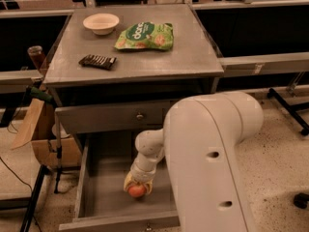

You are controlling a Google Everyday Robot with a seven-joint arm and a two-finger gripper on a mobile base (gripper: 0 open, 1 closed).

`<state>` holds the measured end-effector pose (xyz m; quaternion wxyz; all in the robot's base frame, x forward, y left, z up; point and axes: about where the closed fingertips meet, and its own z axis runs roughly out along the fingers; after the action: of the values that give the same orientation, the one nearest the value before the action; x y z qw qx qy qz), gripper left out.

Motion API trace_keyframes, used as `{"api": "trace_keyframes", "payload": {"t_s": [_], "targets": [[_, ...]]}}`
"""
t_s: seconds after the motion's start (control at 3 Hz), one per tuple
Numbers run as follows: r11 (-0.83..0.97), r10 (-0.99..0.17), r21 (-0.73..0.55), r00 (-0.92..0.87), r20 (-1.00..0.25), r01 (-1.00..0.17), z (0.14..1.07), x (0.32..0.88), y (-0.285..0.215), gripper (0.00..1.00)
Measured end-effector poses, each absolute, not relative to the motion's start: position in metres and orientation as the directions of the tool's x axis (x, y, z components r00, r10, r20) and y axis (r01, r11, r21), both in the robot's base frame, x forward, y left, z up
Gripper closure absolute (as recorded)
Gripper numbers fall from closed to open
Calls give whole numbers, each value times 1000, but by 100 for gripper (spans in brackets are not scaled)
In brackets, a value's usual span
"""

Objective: Pick apple from middle drawer and place on counter

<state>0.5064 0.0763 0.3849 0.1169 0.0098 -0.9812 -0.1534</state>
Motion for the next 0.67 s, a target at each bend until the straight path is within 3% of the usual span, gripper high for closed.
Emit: {"api": "trace_keyframes", "payload": {"t_s": [0.67], "targets": [[967, -84, 250, -983, 161, -42, 486, 484, -23, 100]]}}
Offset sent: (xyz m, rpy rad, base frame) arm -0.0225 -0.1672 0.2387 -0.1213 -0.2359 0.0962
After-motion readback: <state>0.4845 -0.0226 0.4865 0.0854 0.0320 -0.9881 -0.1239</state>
